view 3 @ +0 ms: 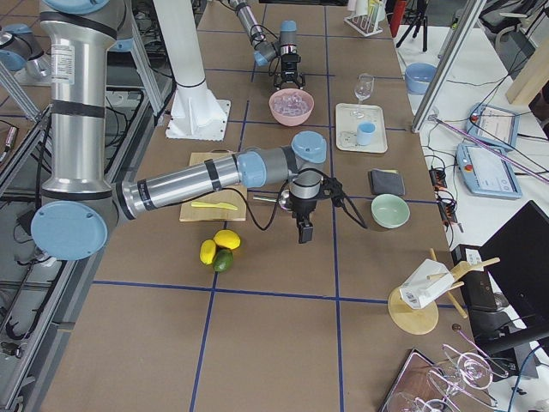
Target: Put ice in cup with scoop
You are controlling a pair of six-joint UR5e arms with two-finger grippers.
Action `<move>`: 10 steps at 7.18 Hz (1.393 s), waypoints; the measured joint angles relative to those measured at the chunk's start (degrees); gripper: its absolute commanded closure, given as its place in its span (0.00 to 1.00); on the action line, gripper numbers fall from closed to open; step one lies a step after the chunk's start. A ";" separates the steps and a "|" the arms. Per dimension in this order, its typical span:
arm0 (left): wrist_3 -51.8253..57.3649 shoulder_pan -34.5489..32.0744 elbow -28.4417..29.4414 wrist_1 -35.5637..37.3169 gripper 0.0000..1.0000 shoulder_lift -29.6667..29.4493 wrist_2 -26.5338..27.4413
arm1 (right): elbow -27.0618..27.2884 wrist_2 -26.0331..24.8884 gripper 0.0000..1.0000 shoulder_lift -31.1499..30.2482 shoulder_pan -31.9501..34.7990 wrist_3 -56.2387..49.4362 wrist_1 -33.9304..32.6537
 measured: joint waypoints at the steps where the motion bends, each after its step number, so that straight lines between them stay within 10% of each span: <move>1: -0.15 -0.85 -0.33 0.00 0.00 0.52 0.16 | -0.23 1.06 0.00 -3.66 5.37 -6.63 -0.51; 5: -1.07 -7.69 -1.08 3.90 0.00 5.02 -0.95 | -3.92 6.09 0.00 -9.74 12.26 -8.07 -0.22; 10: -0.65 -33.53 -11.31 47.58 0.00 7.83 -17.08 | -4.61 6.89 0.00 -9.49 12.45 -5.10 0.26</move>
